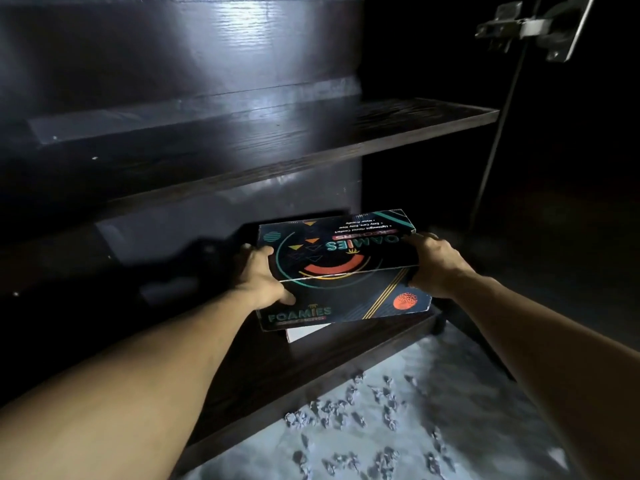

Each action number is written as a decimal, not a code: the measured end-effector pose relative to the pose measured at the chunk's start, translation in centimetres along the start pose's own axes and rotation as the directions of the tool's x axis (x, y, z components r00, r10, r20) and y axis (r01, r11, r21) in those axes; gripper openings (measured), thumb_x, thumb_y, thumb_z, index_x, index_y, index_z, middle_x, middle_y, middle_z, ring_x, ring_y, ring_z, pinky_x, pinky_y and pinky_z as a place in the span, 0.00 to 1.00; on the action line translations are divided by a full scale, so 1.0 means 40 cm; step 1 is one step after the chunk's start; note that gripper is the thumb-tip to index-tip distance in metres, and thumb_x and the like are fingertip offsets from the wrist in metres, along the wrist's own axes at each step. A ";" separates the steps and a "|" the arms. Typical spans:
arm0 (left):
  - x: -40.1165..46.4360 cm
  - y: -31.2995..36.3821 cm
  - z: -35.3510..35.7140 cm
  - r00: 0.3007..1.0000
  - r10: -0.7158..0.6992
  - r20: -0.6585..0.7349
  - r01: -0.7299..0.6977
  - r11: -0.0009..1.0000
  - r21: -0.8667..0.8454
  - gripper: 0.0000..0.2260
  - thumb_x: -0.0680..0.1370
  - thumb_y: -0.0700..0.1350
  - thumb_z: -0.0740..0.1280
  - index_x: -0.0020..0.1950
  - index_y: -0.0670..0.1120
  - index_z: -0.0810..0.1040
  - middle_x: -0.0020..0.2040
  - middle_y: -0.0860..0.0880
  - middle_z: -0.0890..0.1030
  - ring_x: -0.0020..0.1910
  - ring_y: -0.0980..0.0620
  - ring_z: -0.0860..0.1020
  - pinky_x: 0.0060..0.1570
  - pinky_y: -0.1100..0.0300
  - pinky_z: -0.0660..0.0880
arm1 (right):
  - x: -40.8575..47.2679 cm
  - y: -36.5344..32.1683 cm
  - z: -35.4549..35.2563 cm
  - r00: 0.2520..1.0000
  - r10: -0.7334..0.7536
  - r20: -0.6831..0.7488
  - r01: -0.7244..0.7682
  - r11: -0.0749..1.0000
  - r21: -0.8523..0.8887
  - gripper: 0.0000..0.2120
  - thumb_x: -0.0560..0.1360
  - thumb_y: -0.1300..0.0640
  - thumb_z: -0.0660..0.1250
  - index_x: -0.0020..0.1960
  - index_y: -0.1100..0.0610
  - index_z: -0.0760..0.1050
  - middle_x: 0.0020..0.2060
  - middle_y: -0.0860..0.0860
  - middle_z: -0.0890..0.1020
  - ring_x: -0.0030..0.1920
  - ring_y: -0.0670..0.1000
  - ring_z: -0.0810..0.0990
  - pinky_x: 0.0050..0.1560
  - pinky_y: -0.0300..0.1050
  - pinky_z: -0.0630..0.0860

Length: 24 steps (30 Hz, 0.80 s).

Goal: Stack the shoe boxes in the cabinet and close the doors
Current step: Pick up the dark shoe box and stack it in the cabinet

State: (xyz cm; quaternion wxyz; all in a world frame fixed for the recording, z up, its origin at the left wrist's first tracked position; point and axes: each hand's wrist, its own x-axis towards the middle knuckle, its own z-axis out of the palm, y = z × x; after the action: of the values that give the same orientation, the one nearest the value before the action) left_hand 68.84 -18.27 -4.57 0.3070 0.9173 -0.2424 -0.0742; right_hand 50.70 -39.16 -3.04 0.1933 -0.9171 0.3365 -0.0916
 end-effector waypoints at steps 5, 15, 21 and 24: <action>0.030 0.004 0.019 0.985 0.094 -0.144 -0.086 0.995 0.058 0.42 0.54 0.50 0.85 0.66 0.44 0.77 0.61 0.45 0.69 0.63 0.46 0.68 0.64 0.61 0.66 | 0.085 -0.011 0.046 0.965 0.095 -0.243 -0.106 0.994 -0.031 0.23 0.72 0.63 0.67 0.67 0.52 0.73 0.61 0.59 0.75 0.61 0.63 0.75 0.56 0.54 0.75; 0.097 0.028 0.094 0.963 0.134 -0.234 -0.107 0.986 0.125 0.34 0.71 0.50 0.76 0.73 0.41 0.69 0.74 0.44 0.68 0.74 0.44 0.62 0.71 0.56 0.59 | 0.174 -0.085 0.170 0.959 -0.158 -0.236 0.157 0.987 -0.023 0.29 0.74 0.65 0.63 0.73 0.53 0.66 0.72 0.55 0.68 0.67 0.60 0.72 0.61 0.50 0.72; 0.136 0.003 0.095 0.970 0.198 -0.144 -0.163 0.962 0.220 0.33 0.77 0.43 0.69 0.78 0.41 0.58 0.79 0.44 0.56 0.79 0.47 0.49 0.75 0.59 0.48 | 0.177 -0.104 0.150 0.994 -0.093 -0.050 0.091 0.995 -0.048 0.38 0.73 0.68 0.58 0.79 0.49 0.50 0.79 0.49 0.48 0.72 0.61 0.67 0.68 0.52 0.70; 0.138 0.019 0.089 0.977 0.169 -0.130 -0.120 0.941 0.316 0.32 0.76 0.46 0.70 0.77 0.42 0.60 0.79 0.46 0.58 0.78 0.47 0.51 0.75 0.49 0.52 | 0.175 -0.096 0.133 0.995 -0.102 0.022 0.103 0.994 -0.031 0.40 0.73 0.68 0.58 0.79 0.47 0.48 0.79 0.47 0.45 0.74 0.59 0.65 0.69 0.53 0.68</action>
State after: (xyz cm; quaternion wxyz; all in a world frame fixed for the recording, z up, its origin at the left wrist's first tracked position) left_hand 72.33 -23.36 -6.90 0.1836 0.9364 -0.2931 0.0589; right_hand 59.83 -39.47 -6.00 0.1769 -0.9370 0.2885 -0.0866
